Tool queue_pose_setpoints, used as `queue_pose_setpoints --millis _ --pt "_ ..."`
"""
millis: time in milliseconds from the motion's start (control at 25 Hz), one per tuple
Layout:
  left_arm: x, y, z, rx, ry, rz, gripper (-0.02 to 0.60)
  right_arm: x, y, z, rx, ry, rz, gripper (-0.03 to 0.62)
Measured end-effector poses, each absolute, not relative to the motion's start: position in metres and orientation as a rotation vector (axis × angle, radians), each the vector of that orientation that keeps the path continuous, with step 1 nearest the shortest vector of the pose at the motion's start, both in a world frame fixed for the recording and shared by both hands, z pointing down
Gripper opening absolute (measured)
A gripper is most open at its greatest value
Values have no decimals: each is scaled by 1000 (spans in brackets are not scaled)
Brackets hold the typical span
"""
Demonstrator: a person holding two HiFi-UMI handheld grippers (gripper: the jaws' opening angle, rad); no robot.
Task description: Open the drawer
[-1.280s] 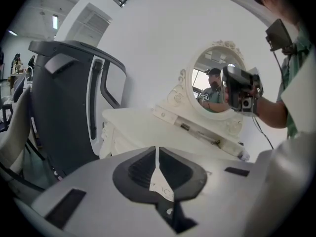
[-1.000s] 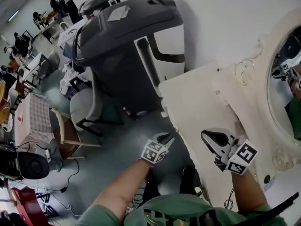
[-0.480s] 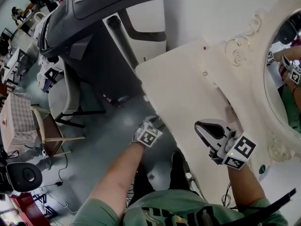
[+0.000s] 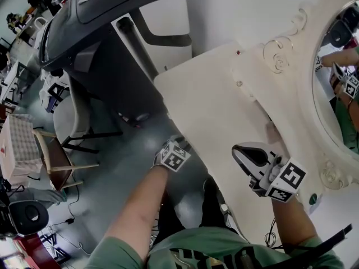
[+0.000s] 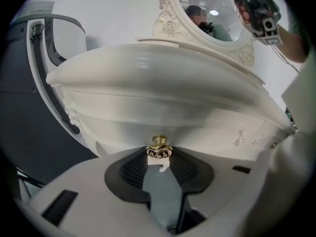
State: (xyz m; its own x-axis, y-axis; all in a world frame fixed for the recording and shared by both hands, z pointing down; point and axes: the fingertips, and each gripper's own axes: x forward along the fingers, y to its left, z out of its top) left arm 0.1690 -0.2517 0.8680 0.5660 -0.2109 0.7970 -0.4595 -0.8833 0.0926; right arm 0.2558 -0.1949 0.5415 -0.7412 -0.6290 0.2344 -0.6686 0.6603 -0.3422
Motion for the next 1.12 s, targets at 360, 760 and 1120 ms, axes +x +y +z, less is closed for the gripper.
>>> queue_pose_setpoints --millis 360,760,1120 --pt "165 -249 868 2515 -535 1236 140 253 -189 544 1078 -2772 628 12" --pt "134 -239 868 2486 -548 1266 140 239 -186 539 1056 -2787 624 11" --pt "116 -234 868 2479 -561 1261 140 224 -186 535 1031 -2796 603 12"
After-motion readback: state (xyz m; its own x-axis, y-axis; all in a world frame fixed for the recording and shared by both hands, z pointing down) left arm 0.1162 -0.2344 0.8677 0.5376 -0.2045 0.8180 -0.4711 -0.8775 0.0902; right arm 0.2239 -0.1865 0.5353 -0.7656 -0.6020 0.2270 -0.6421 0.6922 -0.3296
